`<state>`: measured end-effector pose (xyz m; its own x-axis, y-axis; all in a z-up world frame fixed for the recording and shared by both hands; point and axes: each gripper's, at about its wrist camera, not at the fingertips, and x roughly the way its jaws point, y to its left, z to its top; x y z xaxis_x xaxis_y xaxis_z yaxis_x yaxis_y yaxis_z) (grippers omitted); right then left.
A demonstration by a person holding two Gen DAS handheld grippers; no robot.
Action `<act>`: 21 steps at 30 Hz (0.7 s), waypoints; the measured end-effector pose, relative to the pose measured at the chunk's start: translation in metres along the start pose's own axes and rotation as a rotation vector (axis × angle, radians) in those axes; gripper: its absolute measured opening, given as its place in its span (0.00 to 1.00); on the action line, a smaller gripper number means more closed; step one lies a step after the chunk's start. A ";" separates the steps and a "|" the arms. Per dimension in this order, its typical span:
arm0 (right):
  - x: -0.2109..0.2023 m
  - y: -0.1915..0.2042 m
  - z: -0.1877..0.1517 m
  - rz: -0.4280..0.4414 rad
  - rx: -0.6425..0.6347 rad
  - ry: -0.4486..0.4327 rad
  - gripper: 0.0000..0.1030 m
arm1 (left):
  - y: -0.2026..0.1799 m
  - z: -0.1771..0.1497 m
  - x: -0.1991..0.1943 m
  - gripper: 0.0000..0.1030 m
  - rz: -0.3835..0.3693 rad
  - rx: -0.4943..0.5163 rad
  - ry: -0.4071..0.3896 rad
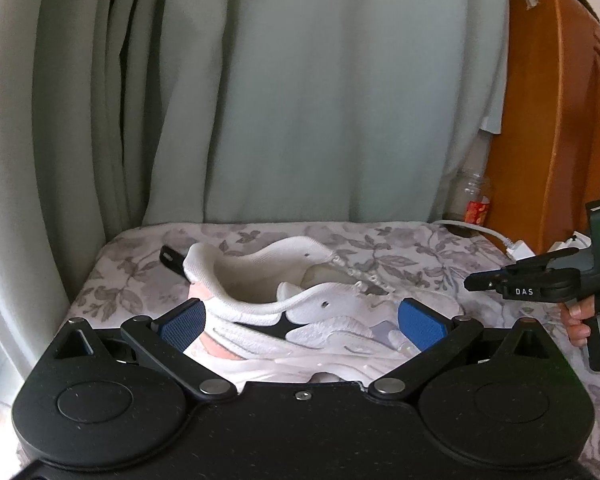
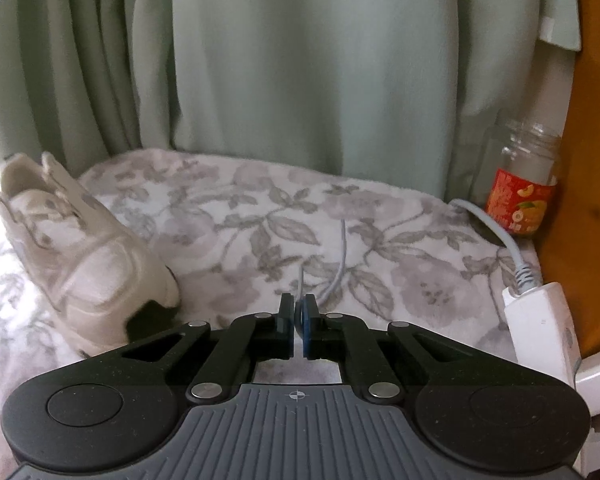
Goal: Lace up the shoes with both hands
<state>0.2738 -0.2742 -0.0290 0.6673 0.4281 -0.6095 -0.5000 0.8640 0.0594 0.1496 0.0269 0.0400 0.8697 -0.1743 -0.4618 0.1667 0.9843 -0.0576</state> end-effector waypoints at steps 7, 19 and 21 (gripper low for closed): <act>-0.031 0.012 0.002 0.156 -0.078 -0.087 0.03 | -0.008 0.015 -0.003 0.99 -0.024 0.051 0.008; -0.025 0.046 0.024 0.352 -0.281 -0.086 0.03 | -0.014 0.047 0.034 0.95 -0.183 0.060 0.151; -0.018 0.053 0.027 0.374 -0.326 -0.067 0.03 | -0.015 0.050 0.039 0.93 -0.174 0.084 0.165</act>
<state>0.2495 -0.2289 0.0063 0.4375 0.7181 -0.5411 -0.8513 0.5247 0.0080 0.2044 0.0039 0.0668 0.7379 -0.3271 -0.5903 0.3513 0.9330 -0.0779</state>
